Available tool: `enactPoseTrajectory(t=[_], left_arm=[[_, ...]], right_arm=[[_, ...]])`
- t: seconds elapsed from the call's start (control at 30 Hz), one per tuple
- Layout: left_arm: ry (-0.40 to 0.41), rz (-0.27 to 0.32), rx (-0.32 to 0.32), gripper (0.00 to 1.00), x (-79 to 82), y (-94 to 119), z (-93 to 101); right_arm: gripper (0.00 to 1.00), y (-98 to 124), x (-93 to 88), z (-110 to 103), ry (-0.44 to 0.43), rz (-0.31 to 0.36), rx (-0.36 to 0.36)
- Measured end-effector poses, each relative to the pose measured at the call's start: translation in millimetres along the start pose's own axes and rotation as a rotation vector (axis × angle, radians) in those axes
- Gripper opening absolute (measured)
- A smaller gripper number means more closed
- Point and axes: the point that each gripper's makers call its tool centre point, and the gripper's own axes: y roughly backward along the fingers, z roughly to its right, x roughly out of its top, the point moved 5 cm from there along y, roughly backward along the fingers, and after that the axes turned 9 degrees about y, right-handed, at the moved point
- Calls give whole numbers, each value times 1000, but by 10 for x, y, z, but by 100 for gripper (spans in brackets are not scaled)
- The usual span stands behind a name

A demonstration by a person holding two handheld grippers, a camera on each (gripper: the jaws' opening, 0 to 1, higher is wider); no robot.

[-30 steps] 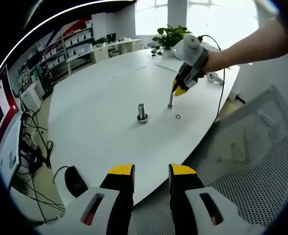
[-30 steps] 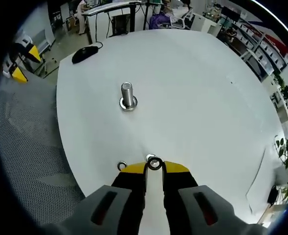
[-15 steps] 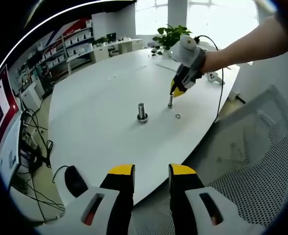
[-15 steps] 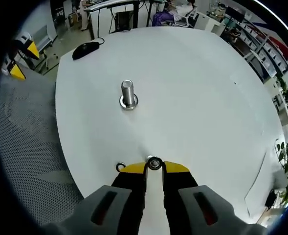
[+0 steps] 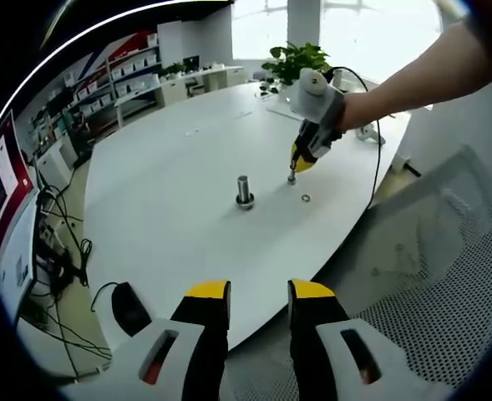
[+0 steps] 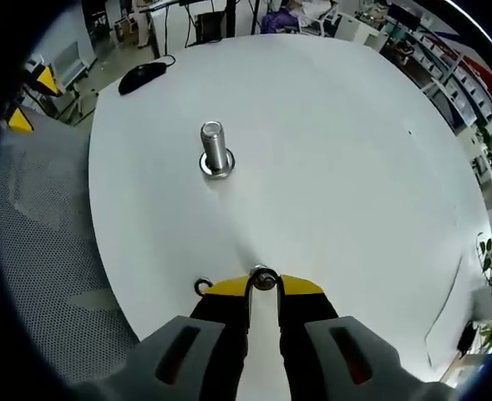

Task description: Place the washer onto the threaded stud by aligning its center hole with the stud, sliding it down to the base, and recovering from edge contact or off-axis alignment until the washer reaches the visible bottom stop.

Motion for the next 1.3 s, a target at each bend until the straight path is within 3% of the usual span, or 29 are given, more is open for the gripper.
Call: enactPoseTrajectory(t=[0.6, 1.3], left_arm=[[3, -2, -2, 25, -5, -3, 1], [-6, 0, 1, 25, 0, 4, 4]], right_arm=[[15, -155, -70, -2, -39, -22, 21], [18, -98, -218, -37, -69, -43, 26]])
